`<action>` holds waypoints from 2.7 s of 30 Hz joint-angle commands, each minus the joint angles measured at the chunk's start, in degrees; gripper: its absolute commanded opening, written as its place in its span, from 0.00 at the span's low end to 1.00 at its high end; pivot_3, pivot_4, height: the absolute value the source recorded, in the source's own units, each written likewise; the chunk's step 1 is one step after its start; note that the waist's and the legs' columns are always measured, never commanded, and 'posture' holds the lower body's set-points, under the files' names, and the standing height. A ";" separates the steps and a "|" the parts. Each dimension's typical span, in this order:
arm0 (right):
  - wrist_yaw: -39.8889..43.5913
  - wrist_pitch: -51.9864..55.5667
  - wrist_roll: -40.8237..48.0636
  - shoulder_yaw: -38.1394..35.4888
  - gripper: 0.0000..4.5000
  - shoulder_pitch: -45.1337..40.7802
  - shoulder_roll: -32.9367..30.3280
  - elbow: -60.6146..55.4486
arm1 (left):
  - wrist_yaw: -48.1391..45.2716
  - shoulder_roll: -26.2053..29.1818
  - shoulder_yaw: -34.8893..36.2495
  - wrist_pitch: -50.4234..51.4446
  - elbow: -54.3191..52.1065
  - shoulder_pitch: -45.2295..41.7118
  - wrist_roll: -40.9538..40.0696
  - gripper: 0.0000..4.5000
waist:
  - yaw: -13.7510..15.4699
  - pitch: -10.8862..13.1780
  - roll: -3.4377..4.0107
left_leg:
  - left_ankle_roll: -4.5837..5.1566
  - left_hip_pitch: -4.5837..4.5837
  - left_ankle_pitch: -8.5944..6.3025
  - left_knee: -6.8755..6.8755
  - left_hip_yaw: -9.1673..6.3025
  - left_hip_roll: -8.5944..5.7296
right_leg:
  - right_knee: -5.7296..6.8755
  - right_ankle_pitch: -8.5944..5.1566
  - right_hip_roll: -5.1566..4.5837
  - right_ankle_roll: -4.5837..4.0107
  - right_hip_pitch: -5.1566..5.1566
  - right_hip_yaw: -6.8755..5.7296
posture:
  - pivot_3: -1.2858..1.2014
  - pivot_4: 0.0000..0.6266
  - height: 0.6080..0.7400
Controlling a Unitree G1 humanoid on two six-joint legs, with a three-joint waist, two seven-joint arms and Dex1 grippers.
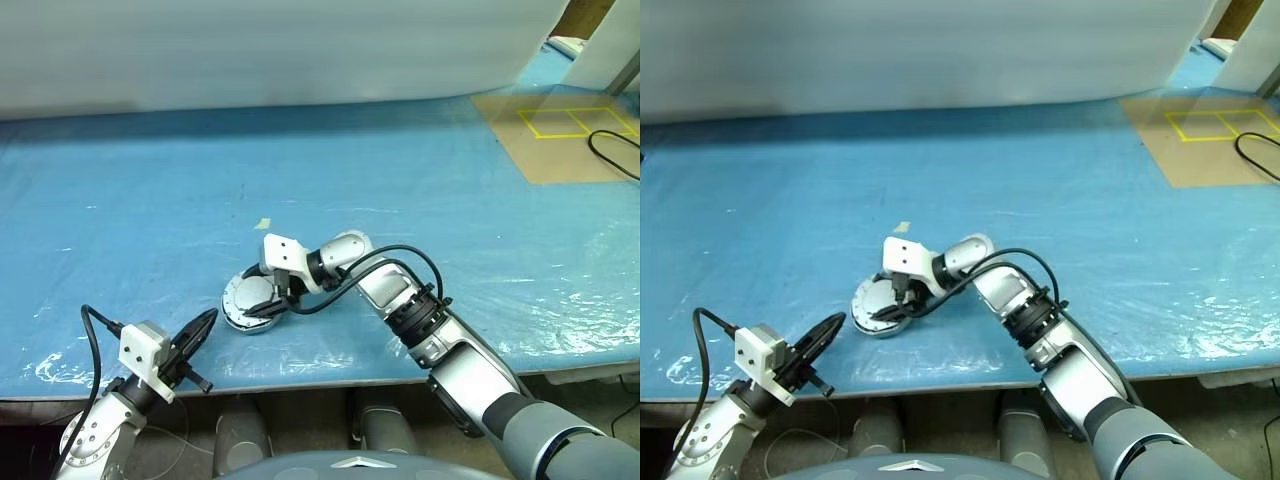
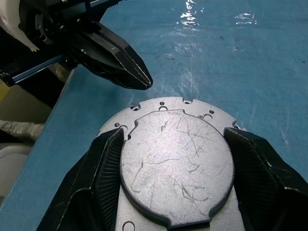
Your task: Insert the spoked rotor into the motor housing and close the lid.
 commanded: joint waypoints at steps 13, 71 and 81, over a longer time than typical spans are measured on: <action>-7.25 6.04 -1.22 0.89 0.66 1.65 2.09 -2.38 | 0.30 0.04 0.30 -0.56 -0.51 -0.43 -0.20 0.00 | 0.00 0.00 0.01 | 0.03 0.21 -0.02 0.00 -0.01 -0.01 | 0.36 0.00 0.00 0.00 0.01 0.06 | 0.52 0.24 1.00; -4.34 -0.34 -3.50 3.23 0.66 1.22 -0.39 2.51 | 1.60 3.21 -3.00 10.68 2.12 -11.12 1.13 0.00 | 0.26 -0.16 0.18 | 0.02 0.16 -0.02 0.12 -0.03 -0.11 | 0.34 0.01 -0.02 -0.02 0.07 0.04 | 0.52 0.24 1.00; -5.00 -0.27 -3.29 3.13 0.66 1.54 -1.12 1.24 | 4.03 7.18 -6.32 24.11 -1.11 -14.72 3.41 0.00 | 0.47 -0.62 0.66 | -0.01 0.21 0.00 0.14 -0.04 -0.19 | 0.34 0.01 -0.11 -0.01 0.23 0.02 | 0.52 0.24 1.00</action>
